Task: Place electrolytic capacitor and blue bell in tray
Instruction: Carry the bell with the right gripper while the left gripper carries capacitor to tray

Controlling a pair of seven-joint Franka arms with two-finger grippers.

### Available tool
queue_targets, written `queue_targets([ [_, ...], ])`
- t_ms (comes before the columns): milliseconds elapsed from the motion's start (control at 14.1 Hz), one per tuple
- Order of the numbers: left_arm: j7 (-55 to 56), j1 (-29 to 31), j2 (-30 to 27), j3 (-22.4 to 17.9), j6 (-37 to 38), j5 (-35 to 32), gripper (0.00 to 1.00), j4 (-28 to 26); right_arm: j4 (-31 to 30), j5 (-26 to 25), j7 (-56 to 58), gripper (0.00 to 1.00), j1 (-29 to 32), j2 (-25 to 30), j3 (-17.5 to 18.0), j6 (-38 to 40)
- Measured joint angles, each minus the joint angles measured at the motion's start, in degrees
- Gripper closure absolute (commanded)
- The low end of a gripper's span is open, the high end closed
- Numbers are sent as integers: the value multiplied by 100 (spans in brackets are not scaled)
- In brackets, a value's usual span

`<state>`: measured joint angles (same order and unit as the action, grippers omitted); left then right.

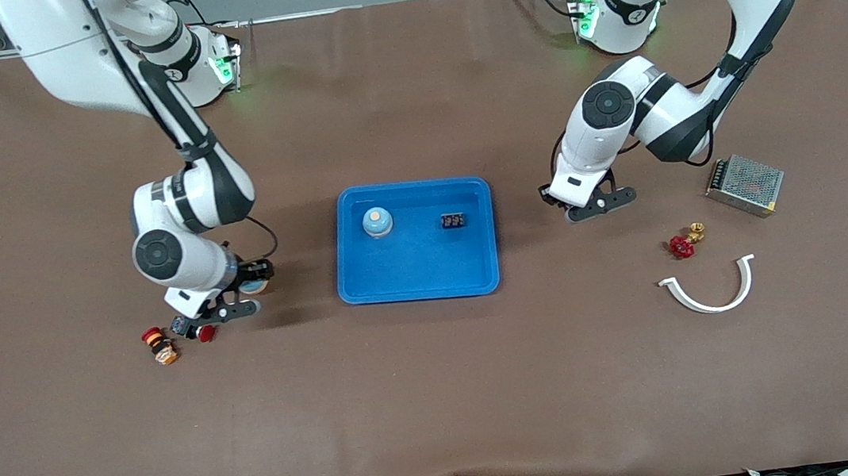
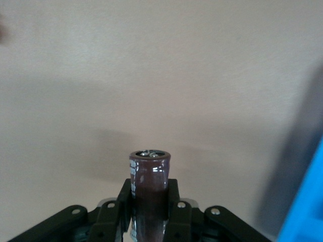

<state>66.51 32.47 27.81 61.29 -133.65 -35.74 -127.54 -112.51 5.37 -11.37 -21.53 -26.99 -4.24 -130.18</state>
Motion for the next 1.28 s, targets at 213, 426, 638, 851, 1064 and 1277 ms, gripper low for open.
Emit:
queue_targets([
  [213,745,-124,42,-2,8,159,100,144,374,2,-1354,61,-705,9,7,149],
  [426,1706,-317,275,-4,8,202,100,379,645,3,-2287,61,-1232,-35,10,149],
  [638,3579,-666,491,-49,9,225,100,673,954,3,-2727,61,-1444,-283,6,149],
  [851,4743,-1373,625,-440,17,225,100,1021,1442,5,-2974,61,-1521,-731,6,148],
  [1064,5592,-2342,652,-1178,17,225,100,1487,1675,8,-3160,61,-1652,-999,7,141],
  [1277,6313,-3408,702,-1984,19,225,100,1925,1726,8,-3236,60,-1754,-1143,6,116],
])
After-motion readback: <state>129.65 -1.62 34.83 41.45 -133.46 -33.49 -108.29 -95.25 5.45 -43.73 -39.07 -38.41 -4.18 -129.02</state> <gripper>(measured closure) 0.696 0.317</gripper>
